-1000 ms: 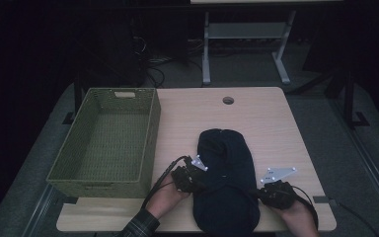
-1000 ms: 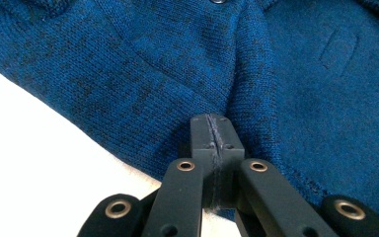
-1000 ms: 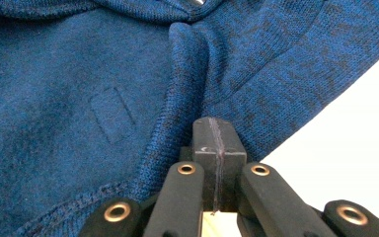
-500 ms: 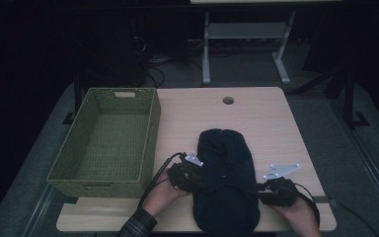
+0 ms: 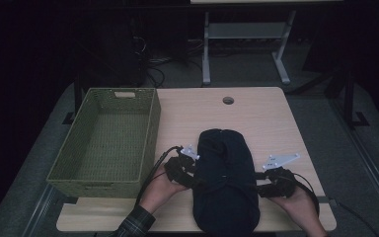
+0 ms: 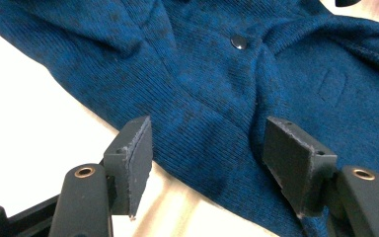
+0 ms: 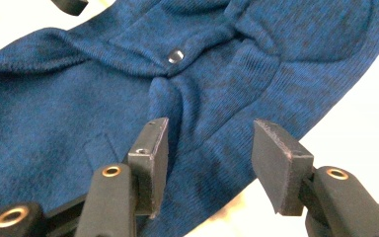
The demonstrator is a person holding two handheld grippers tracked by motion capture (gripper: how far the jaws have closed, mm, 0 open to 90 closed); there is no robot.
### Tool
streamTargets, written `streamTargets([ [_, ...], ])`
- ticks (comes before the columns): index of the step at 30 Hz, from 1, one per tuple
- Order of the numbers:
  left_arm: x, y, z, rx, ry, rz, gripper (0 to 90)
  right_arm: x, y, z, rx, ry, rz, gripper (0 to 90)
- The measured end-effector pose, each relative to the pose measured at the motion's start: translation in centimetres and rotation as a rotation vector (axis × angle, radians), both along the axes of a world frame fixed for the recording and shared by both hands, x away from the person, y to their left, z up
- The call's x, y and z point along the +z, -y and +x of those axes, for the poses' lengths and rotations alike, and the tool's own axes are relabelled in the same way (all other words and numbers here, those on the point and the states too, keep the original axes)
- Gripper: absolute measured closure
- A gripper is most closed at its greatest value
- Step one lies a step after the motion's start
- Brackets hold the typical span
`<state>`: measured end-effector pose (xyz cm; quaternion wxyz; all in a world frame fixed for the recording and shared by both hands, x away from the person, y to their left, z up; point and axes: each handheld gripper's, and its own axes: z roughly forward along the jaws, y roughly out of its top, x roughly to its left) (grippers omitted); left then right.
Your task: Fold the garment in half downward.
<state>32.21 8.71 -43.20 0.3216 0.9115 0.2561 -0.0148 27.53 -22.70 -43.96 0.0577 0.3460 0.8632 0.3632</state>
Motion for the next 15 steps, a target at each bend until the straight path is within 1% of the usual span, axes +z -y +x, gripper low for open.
streamTargets([
  [3,0.3,0.1,0.4,-0.007,0.011,0.003,36.2,0.3,0.0,0.4,0.003,0.000,-0.003,48.3],
  [5,0.5,0.3,0.7,0.000,0.017,-0.001,36.2,0.7,0.0,1.1,0.005,0.006,-0.003,48.3],
  [7,0.8,0.3,1.1,-0.011,0.027,0.010,36.3,0.8,0.0,1.4,0.004,0.007,-0.003,48.4],
  [9,1.1,0.4,1.4,-0.003,0.029,0.004,36.3,1.3,0.0,2.0,-0.003,0.004,0.000,48.5],
  [10,1.1,0.4,1.6,-0.004,0.033,0.006,36.3,1.3,0.0,2.0,-0.003,0.004,0.000,48.5],
  [11,1.3,0.4,1.8,0.011,0.036,-0.004,36.8,1.5,0.0,2.4,-0.001,0.006,0.003,48.7],
  [15,1.6,0.2,2.4,0.007,0.043,0.003,36.8,1.8,-0.1,3.0,0.001,0.003,-0.005,48.7],
])
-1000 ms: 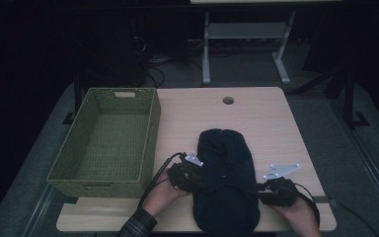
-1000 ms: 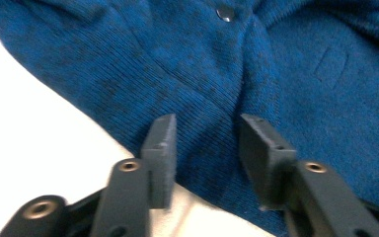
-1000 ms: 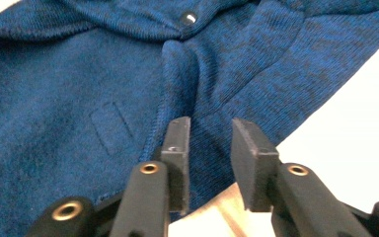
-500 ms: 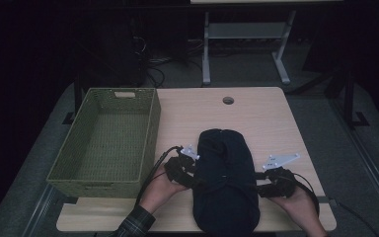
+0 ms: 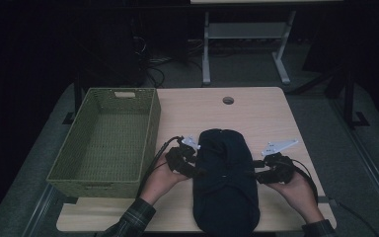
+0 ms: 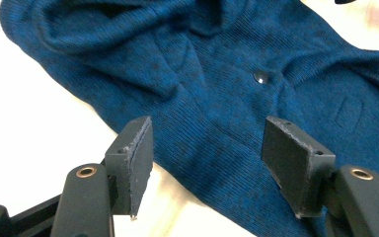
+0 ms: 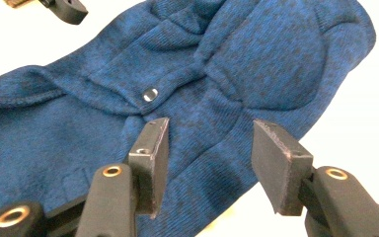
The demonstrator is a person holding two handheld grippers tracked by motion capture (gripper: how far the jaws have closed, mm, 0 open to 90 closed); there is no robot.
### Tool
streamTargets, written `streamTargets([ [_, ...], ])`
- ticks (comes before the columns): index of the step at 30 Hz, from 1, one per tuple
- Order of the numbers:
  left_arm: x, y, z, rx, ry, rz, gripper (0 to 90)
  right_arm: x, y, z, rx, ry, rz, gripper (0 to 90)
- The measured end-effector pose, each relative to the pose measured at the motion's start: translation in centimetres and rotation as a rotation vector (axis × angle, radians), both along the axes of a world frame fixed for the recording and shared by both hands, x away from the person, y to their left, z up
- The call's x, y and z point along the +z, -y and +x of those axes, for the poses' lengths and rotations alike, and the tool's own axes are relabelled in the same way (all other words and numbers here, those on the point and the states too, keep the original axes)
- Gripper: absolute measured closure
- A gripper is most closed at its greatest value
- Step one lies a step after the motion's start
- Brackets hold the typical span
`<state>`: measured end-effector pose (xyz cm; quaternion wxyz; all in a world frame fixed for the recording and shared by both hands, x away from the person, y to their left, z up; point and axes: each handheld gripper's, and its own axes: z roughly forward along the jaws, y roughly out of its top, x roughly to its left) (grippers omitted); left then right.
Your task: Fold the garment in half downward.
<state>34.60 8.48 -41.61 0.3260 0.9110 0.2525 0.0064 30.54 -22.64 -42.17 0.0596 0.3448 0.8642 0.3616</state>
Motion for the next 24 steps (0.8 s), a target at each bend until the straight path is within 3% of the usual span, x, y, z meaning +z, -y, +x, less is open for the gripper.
streamTargets([
  [15,1.9,0.8,2.7,0.051,0.043,-0.009,37.9,1.7,0.0,3.0,-0.001,0.011,0.008,48.6],
  [24,2.4,1.2,5.4,0.092,0.059,-0.023,41.1,2.9,-0.1,6.1,-0.009,0.005,0.026,49.0],
])
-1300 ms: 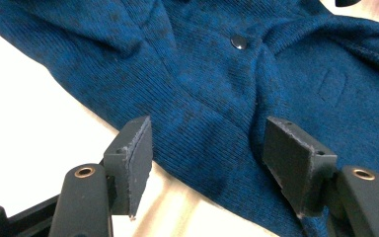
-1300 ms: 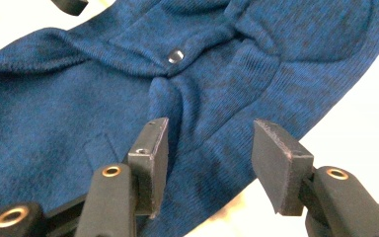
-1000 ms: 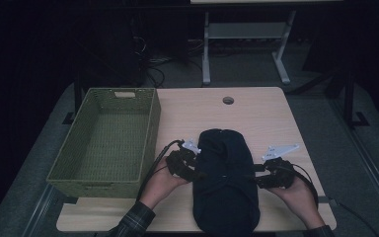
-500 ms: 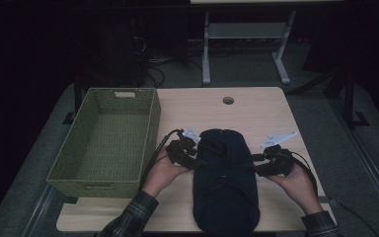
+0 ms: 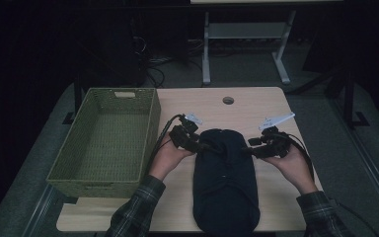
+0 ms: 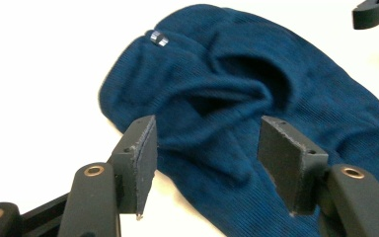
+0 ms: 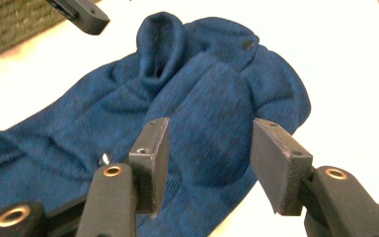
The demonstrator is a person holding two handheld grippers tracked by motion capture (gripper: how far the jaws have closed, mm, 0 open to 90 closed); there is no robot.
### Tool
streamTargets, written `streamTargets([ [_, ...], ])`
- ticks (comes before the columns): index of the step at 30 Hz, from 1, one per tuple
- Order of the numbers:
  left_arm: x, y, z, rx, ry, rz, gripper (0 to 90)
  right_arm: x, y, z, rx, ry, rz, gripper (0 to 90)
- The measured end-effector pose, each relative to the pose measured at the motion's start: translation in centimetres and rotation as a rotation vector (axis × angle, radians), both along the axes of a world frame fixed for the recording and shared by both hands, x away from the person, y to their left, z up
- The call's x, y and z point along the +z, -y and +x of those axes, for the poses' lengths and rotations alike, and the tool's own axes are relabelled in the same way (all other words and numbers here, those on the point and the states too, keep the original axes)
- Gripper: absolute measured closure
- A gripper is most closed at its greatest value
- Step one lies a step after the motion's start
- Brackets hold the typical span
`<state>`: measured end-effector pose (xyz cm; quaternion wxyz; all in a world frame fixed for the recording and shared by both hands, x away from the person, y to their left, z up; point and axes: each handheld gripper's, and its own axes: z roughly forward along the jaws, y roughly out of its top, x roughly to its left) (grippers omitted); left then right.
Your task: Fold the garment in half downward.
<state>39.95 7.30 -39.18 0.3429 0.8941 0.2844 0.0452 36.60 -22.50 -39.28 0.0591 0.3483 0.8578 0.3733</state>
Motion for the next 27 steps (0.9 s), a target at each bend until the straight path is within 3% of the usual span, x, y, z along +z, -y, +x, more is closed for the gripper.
streamTargets([
  [7,0.2,0.1,2.4,0.044,0.018,-0.009,42.0,0.0,-0.5,1.9,-0.008,-0.008,-0.008,48.8],
  [12,0.1,0.2,3.8,0.063,0.027,0.026,42.6,-0.3,-0.6,3.5,-0.020,-0.010,0.004,49.2],
  [16,-0.3,0.3,5.3,0.082,0.038,0.030,42.6,-0.7,-0.7,4.7,-0.029,-0.012,-0.004,49.1],
  [19,-1.0,0.4,6.3,0.081,0.042,0.039,42.4,-0.8,-0.8,5.1,-0.042,-0.018,-0.003,49.1],
  [27,-3.8,1.1,7.8,0.072,-0.010,0.088,41.6,-1.5,-0.5,6.3,-0.086,-0.003,0.035,49.0],
])
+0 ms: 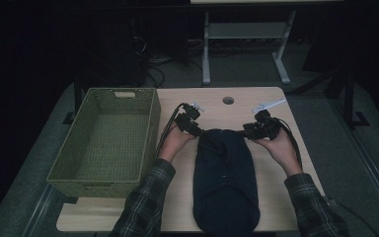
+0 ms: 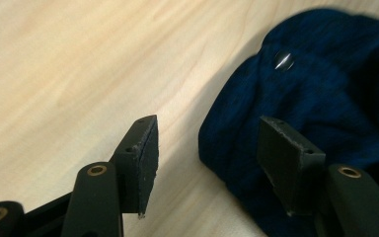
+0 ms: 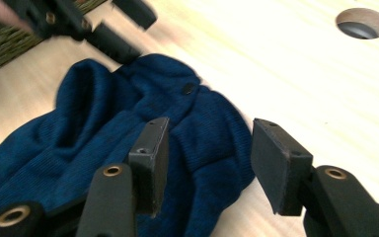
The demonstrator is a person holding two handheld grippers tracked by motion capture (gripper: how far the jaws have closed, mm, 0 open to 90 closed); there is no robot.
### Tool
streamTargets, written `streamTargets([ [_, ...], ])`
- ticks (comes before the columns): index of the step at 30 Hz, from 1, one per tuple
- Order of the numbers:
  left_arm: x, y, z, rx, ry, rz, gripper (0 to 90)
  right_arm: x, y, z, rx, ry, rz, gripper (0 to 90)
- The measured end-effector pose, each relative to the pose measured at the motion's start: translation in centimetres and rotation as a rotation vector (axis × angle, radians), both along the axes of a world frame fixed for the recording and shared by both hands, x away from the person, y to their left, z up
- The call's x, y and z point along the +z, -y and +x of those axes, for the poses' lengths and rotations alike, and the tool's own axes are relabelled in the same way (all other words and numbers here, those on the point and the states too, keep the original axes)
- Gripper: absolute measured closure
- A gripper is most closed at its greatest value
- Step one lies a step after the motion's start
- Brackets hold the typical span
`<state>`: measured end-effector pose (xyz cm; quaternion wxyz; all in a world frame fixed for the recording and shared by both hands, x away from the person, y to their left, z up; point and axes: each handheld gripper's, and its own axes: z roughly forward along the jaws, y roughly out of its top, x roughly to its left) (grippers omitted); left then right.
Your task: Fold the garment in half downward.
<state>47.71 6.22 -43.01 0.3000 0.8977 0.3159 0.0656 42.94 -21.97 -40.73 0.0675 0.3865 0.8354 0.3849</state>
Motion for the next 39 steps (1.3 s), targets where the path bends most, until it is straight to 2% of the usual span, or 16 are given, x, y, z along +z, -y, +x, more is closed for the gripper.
streamTargets([
  [4,-1.0,0.1,0.4,0.001,-0.015,0.019,41.6,-0.6,0.3,0.6,-0.022,-0.001,0.008,49.6],
  [7,-1.6,0.2,0.6,0.000,-0.029,0.035,41.7,-1.6,0.5,1.3,-0.047,-0.005,-0.004,50.1],
  [8,-1.7,0.3,0.6,0.004,-0.031,0.030,41.9,-2.2,0.6,1.7,-0.059,-0.009,-0.014,50.8],
  [10,-2.0,0.3,0.7,0.006,-0.035,0.024,42.0,-2.5,0.6,1.9,-0.062,-0.014,-0.018,51.1],
  [13,-2.1,0.3,0.7,-0.013,-0.035,0.042,42.8,-3.3,0.7,2.5,-0.070,-0.033,-0.030,51.9],
  [17,-2.2,0.4,0.7,-0.017,-0.045,0.036,46.0,-4.7,0.5,2.9,-0.055,-0.076,-0.049,52.4],
  [22,-2.3,0.4,0.6,-0.025,-0.058,0.022,50.9,-5.5,0.3,3.0,-0.032,-0.103,-0.078,53.8],
  [25,-2.3,0.5,0.5,-0.038,-0.063,0.017,56.6,-5.5,0.0,2.7,-0.018,-0.093,-0.090,59.9],
  [28,-2.3,0.6,0.4,-0.047,-0.074,0.005,66.8,-5.5,-0.3,2.6,0.001,-0.091,-0.100,69.4],
  [29,-2.2,0.6,0.4,-0.055,-0.074,0.012,66.8,-5.5,-0.3,2.6,0.001,-0.091,-0.100,69.4],
  [30,-2.2,0.6,0.4,-0.058,-0.087,0.006,69.8,-5.5,-0.4,2.6,0.003,-0.100,-0.088,73.8],
  [31,-2.2,0.6,0.4,-0.058,-0.087,0.006,72.6,-5.5,-0.4,2.6,0.003,-0.100,-0.088,73.8],
  [32,-2.3,0.7,0.3,-0.051,-0.090,-0.006,72.6,-5.5,-0.4,2.6,0.005,-0.105,-0.083,76.6],
  [34,-2.2,0.8,0.3,-0.049,-0.094,0.002,76.6,-5.5,-0.4,2.7,0.004,-0.112,-0.079,79.6],
  [36,-2.1,0.9,0.2,-0.020,-0.108,0.002,78.8,-5.5,-0.6,2.6,0.010,-0.105,-0.095,81.1],
  [39,-1.9,0.9,0.3,-0.011,-0.119,0.018,80.3,-5.3,-0.8,2.5,0.014,-0.095,-0.118,81.6],
])
